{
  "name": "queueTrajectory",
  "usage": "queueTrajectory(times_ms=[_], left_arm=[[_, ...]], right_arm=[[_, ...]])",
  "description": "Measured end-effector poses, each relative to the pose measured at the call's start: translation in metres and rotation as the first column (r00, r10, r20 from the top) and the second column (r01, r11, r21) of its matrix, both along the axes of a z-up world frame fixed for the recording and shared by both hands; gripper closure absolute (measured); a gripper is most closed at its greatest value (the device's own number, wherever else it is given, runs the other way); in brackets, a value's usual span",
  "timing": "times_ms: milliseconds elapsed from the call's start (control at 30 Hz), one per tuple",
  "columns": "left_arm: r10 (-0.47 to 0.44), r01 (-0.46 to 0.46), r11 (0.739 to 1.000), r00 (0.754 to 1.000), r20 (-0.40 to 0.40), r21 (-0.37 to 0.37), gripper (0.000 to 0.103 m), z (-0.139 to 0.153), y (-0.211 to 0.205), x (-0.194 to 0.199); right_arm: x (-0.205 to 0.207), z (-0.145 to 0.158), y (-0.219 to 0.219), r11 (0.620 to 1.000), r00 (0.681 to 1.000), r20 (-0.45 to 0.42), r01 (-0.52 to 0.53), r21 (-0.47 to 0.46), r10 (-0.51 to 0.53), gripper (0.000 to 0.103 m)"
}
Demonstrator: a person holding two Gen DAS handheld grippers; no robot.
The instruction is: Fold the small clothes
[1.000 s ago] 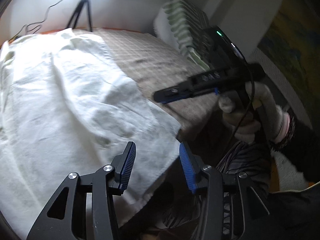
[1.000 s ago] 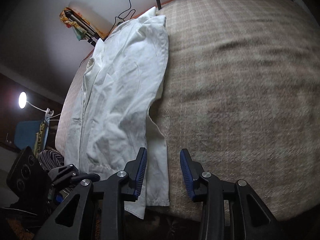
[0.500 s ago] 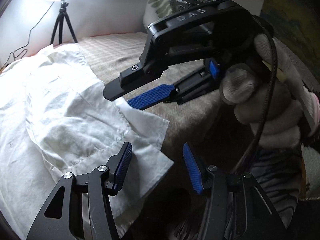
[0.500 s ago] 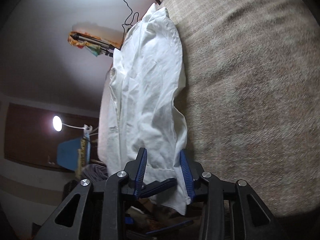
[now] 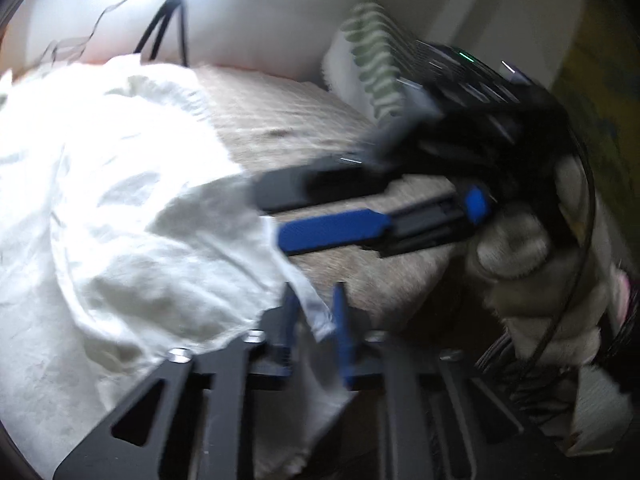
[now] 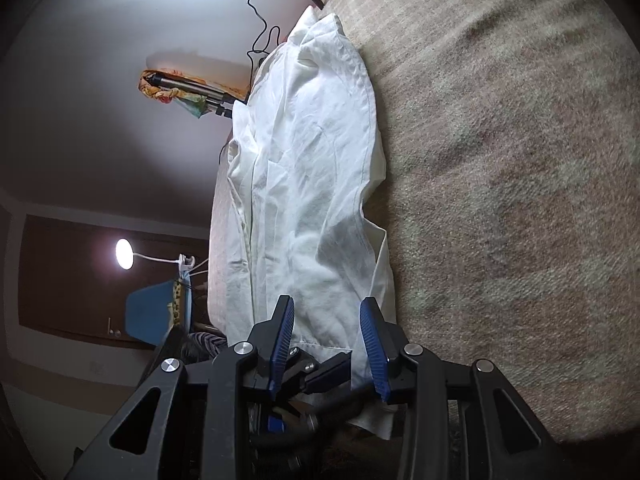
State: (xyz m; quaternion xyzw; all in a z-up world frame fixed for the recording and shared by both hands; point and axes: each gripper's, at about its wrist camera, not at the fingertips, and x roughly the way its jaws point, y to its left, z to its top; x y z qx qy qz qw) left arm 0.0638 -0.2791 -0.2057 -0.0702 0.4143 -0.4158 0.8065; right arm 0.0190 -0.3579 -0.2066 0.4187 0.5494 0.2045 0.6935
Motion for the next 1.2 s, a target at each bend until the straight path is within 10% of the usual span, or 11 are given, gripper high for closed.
queueTrajectory(times_ms=[767, 1100, 1200], left_arm=[[0.010, -0.012, 0.999, 1.000, -0.026, -0.053, 0.099, 0.010, 0.039, -0.001], [-0.010, 0.010, 1.000, 1.000, -0.014, -0.012, 0.095, 0.048, 0.066, 0.029], [-0.023, 0.023, 1.000, 0.999, -0.023, -0.003, 0.072, 0.068, 0.072, 0.058]], right_arm=[[0.192, -0.003, -0.005, 0.931, 0.994, 0.099, -0.009, -0.366, 0.049, 0.054], [0.104, 0.018, -0.027, 0.926, 0.994, 0.097, -0.009, -0.377, 0.049, 0.053], [0.060, 0.018, -0.026, 0.938, 0.997, 0.078, 0.004, -0.346, 0.024, 0.053]])
